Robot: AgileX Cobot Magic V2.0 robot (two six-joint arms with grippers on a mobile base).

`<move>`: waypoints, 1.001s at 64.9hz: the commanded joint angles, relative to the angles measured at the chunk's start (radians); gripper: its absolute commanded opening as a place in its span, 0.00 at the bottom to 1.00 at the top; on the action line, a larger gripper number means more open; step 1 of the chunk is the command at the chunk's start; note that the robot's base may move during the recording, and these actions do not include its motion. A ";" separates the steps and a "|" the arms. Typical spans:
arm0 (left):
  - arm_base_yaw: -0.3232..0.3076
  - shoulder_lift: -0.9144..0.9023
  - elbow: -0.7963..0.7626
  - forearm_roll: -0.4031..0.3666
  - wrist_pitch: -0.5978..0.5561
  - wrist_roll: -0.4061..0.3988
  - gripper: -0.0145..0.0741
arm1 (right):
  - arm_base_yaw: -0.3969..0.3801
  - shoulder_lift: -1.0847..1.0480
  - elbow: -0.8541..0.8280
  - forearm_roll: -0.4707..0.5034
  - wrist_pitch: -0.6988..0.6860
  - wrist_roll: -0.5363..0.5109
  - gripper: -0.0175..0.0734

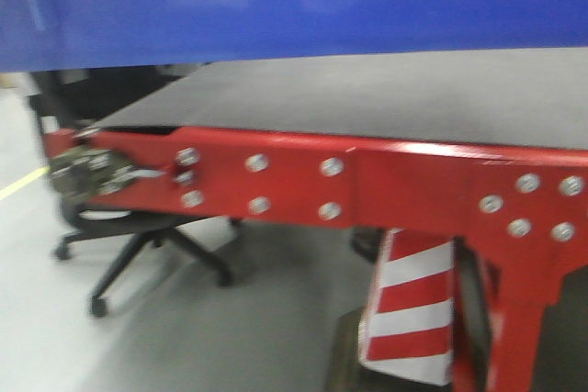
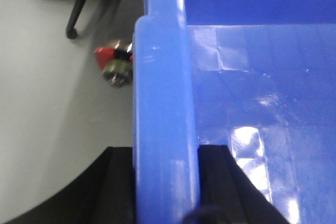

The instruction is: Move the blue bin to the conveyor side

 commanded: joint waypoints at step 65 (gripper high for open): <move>-0.004 -0.022 -0.014 0.069 -0.059 0.003 0.14 | -0.007 -0.018 -0.016 -0.044 -0.111 -0.014 0.10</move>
